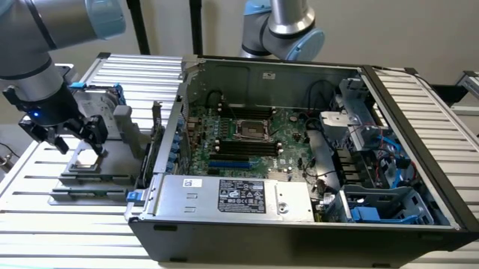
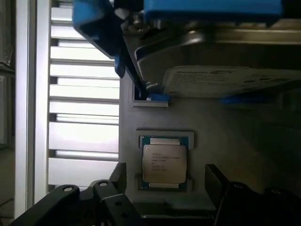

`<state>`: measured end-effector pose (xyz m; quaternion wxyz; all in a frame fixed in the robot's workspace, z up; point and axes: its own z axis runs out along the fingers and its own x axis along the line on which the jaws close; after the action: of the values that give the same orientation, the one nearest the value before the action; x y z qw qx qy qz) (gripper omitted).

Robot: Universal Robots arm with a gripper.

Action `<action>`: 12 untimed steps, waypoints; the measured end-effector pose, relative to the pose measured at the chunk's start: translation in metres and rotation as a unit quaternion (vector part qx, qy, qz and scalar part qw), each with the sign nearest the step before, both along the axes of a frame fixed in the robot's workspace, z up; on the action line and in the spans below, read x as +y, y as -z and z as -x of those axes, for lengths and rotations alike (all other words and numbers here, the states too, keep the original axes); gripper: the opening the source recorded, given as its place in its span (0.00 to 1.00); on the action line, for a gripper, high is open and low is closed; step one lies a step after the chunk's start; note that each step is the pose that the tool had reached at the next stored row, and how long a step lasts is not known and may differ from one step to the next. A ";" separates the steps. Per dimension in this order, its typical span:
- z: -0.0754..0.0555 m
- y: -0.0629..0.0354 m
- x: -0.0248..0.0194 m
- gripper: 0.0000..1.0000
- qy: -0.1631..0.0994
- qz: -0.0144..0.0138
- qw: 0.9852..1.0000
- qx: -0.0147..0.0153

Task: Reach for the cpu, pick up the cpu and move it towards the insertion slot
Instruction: 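Pick up the cpu and move it towards the insertion slot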

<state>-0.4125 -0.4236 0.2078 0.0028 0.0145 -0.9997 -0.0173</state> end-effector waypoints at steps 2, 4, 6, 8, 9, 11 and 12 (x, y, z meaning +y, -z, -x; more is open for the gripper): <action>0.000 0.0032 0.0000 0.77 0.004 0.000 1.000 0.000; 0.000 0.0059 -0.0001 0.77 0.006 0.000 1.000 0.000; 0.000 0.0078 -0.0001 0.77 0.009 0.000 1.000 0.000; 0.000 0.0090 -0.0001 0.77 0.010 0.000 1.000 0.000; 0.000 0.0095 -0.0001 0.77 0.010 0.000 1.000 0.000; 0.000 0.0108 -0.0001 0.77 0.011 0.000 1.000 0.000; 0.000 0.0115 -0.0001 0.77 0.011 0.000 1.000 0.000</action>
<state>-0.4124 -0.4236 0.1964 0.0027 0.0033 -0.9998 -0.0174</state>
